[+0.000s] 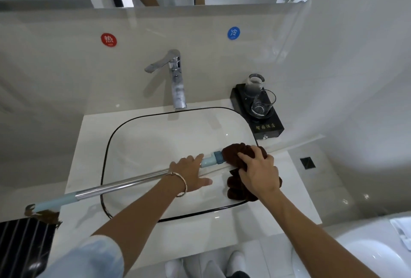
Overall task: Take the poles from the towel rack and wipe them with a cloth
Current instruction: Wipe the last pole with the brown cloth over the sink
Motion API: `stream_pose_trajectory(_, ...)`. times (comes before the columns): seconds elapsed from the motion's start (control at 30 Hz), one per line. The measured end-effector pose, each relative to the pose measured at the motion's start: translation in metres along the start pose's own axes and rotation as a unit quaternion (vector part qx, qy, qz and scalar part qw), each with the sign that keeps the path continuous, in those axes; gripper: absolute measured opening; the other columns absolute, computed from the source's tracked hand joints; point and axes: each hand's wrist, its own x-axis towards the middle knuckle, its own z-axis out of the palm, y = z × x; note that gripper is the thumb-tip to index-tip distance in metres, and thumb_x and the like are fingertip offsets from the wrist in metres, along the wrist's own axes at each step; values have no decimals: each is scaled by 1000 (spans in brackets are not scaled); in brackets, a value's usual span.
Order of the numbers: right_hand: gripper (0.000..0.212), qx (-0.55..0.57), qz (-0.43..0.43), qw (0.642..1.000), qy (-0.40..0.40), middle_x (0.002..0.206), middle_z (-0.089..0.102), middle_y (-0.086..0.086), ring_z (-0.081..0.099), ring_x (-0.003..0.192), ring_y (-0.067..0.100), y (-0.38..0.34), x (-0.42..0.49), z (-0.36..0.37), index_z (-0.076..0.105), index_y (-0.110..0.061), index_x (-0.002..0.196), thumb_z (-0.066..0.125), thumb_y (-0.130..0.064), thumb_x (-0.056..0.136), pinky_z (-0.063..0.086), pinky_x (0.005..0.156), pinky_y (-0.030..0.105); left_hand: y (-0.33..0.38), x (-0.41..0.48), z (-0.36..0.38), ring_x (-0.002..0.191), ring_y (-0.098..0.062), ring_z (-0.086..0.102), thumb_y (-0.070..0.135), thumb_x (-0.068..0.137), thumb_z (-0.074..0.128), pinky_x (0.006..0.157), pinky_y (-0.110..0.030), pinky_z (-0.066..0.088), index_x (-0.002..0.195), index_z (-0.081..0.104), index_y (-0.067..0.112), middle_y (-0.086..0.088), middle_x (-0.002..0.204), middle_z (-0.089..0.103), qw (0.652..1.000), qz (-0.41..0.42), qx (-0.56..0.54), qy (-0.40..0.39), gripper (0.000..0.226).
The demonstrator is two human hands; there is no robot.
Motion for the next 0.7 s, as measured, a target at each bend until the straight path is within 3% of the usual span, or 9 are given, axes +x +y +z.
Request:
stream_pose_trajectory(0.1, 41, -5, -7, 1000, 9, 147, 29, -3, 39, 116, 33, -4, 1, -1, 51, -35, 132, 52, -32, 91, 44, 90, 43, 7, 2, 5, 123, -25, 43, 63, 86, 46, 97, -43, 36, 144, 18, 27, -4, 135, 42, 998, -19, 54, 31, 75)
stream_pose_trajectory(0.33, 36, -11, -126, 992, -28, 147, 27, -2, 33, 124, 35, -11, -2, -3, 55, -29, 128, 51, -31, 93, 38, 99, 47, 12, 6, 6, 121, -23, 42, 61, 87, 46, 97, -40, 34, 143, 23, 28, -1, 131, 42, 997, -36, 40, 49, 69)
stream_pose_trajectory(0.57, 39, 34, 6, 999, -29, 143, 37, -3, 43, 115, 32, 86, 43, -37, 54, -33, 132, 48, -34, 93, 42, 98, 49, 12, 3, 5, 120, -21, 41, 60, 86, 48, 97, -36, 30, 141, 24, 31, 2, 130, 42, 997, -38, 32, 63, 66)
stream_pose_trajectory(0.7, 37, 45, -33, 998, -14, 141, 38, -5, 43, 113, 30, 66, 34, -29, 58, -33, 127, 49, -32, 91, 42, 96, 45, 20, 5, 4, 120, -23, 41, 56, 88, 49, 100, -40, 29, 140, 23, 30, -1, 131, 41, 995, -70, 52, 52, 64)
